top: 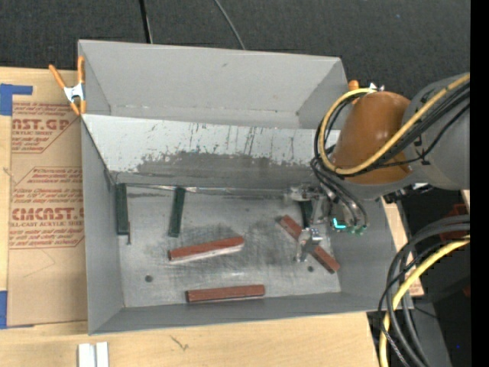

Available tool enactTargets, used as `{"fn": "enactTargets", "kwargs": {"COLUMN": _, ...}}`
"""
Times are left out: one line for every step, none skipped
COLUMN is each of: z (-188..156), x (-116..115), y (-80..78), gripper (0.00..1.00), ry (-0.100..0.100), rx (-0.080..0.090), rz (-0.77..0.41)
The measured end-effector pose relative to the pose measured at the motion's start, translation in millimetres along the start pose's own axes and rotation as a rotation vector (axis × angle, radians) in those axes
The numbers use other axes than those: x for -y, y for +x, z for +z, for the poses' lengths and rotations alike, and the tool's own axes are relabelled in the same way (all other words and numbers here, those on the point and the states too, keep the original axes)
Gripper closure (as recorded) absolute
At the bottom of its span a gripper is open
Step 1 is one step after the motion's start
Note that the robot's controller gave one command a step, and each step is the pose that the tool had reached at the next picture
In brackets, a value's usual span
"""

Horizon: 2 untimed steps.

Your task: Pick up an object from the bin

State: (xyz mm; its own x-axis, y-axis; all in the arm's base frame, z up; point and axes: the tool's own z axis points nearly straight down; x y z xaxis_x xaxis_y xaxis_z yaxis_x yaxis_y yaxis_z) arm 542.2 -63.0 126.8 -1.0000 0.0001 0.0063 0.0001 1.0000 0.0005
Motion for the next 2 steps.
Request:
{"fn": "enactTargets", "kwargs": {"z": -3.4, "x": -0.1, "y": -2.0, "gripper": 0.00, "ry": 0.001, "rx": 0.007, "rz": -0.001}}
{"fn": "enactTargets", "kwargs": {"z": 54.9, "x": 30.7, "y": 6.3, "gripper": 1.00, "ry": -0.003, "rx": 0.000, "rz": 0.214}}
